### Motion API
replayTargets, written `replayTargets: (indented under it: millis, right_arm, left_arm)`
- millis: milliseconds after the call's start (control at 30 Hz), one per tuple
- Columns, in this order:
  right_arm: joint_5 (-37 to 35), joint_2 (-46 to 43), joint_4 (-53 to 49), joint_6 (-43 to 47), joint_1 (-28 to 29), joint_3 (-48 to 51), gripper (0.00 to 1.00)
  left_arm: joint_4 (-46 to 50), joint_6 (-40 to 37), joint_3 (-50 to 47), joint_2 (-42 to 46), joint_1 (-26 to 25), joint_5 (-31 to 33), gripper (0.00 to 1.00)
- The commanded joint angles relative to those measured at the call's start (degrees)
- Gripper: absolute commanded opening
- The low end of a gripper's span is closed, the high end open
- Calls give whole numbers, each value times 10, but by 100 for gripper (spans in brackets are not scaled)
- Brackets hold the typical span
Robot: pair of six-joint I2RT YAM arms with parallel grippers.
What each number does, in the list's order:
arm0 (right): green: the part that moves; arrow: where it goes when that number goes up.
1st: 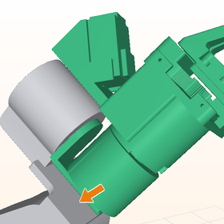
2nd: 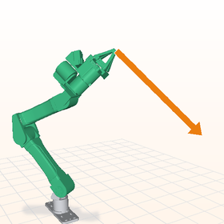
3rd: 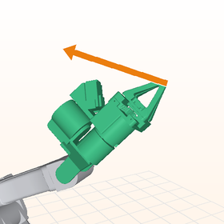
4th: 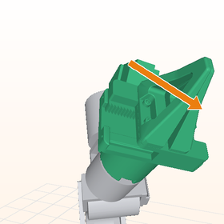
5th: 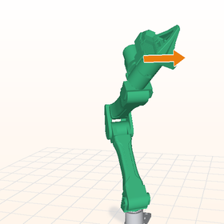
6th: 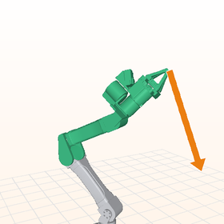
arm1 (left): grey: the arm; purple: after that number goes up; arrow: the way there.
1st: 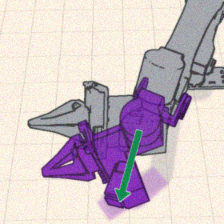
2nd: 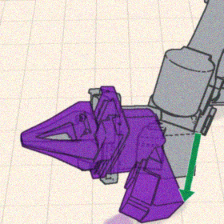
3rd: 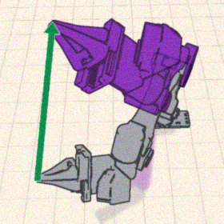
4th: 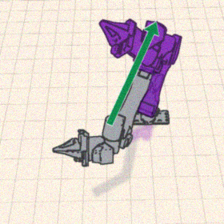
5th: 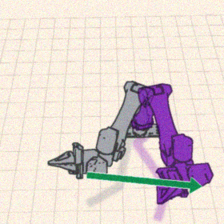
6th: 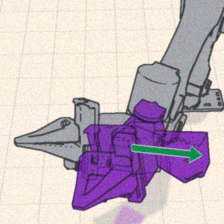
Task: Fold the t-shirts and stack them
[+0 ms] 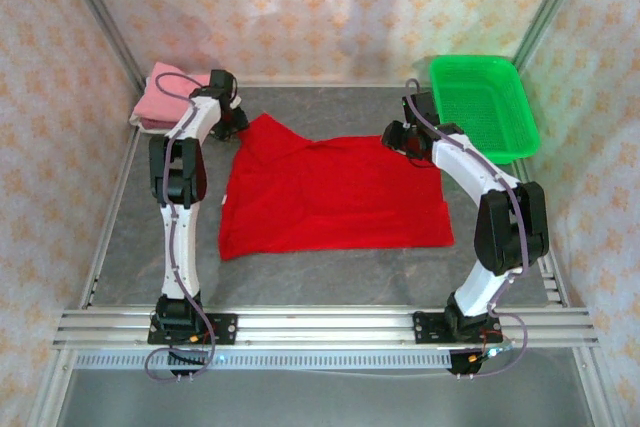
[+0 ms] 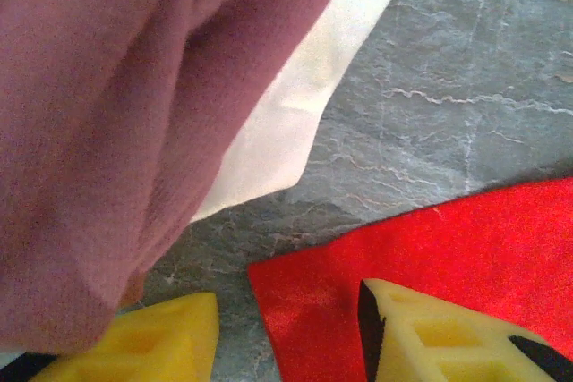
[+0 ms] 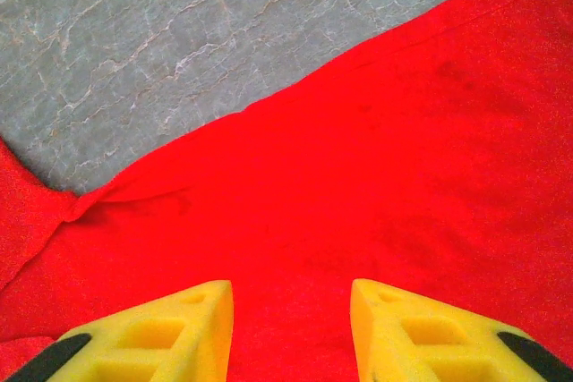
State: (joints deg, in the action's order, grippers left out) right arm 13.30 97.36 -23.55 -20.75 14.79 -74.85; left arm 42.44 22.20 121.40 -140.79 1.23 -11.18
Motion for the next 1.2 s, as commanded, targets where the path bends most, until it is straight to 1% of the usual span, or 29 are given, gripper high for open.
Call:
replayTargets:
  millis: [0, 67, 133, 167, 200, 267, 500, 700, 833, 967, 1100, 1167]
  right_arm:
    - [-1, -5, 0, -2, -3, 4, 40]
    - [0, -7, 2, -2, -4, 8, 40]
    - [1, -9, 2, -2, -5, 10, 40]
    - [2, -9, 3, -2, -6, 12, 40]
    - [3, -10, 4, -2, -6, 14, 40]
    - [5, -11, 6, -3, -7, 17, 40]
    - [12, -13, 16, -7, -8, 24, 40]
    - [-7, -3, 19, -5, -11, 21, 40]
    - [5, 18, 15, -10, -19, 1, 40]
    - [1, 29, 17, -12, -19, -12, 40]
    - [-19, 69, -10, -10, -25, -55, 41]
    - [-29, 92, -26, -10, -31, -81, 40]
  left_arm:
    - [17, -1, 21, -26, -5, 8, 43]
    - [29, -4, 41, -40, -6, 2, 33]
    - [36, -5, 52, -45, -10, 2, 19]
    - [36, -5, 52, -43, -12, 0, 15]
    - [36, -5, 51, -40, -14, 1, 15]
    - [33, -6, 43, -26, -21, 8, 6]
    - [14, 2, 7, 31, -33, 19, 0]
    - [2, 10, 5, 65, -37, 12, 0]
    - [2, 12, 19, 76, -37, 12, 0]
    - [13, 15, 29, 82, -37, -5, 0]
    - [-19, 27, -9, 120, -42, -16, 0]
    - [-35, 37, -28, 138, -43, -33, 0]
